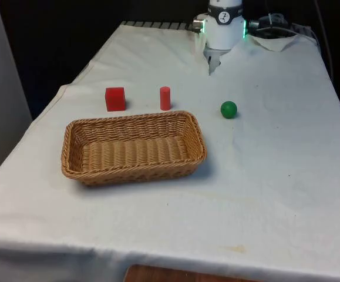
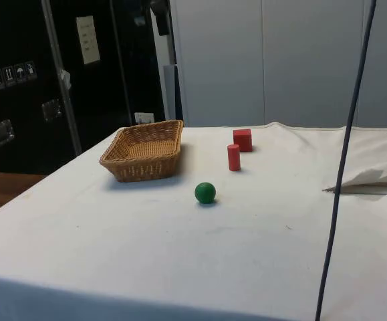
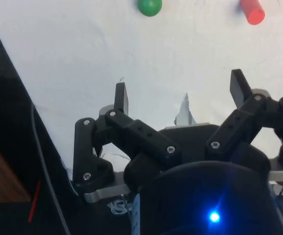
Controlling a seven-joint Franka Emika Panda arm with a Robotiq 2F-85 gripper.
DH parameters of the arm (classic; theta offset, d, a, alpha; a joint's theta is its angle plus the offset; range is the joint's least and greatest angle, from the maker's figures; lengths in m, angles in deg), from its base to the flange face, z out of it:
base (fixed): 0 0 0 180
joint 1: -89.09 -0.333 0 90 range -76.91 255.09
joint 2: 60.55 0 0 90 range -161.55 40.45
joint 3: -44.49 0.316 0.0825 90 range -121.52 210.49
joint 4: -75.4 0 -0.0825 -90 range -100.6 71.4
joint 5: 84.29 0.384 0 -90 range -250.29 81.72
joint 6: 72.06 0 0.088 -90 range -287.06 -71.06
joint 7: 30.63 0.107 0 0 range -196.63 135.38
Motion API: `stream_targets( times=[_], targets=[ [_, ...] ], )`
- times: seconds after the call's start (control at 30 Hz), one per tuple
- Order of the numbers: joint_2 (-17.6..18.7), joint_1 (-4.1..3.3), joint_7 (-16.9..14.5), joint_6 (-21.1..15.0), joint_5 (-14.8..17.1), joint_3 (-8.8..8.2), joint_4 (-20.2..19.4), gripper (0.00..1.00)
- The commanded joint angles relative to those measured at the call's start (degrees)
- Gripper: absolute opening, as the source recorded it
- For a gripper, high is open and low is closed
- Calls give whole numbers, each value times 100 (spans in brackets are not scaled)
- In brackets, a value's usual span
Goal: Pick up the object to the left of the cylinder and place it into the basket.
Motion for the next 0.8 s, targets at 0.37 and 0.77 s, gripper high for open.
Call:
stream_targets(
  times=[0.37,0.77],
  targets=[
    [-166,-40,361,-424,-235,252,-424,100],
    [-407,-29,785,-1003,-590,527,-1060,100]
  ],
)
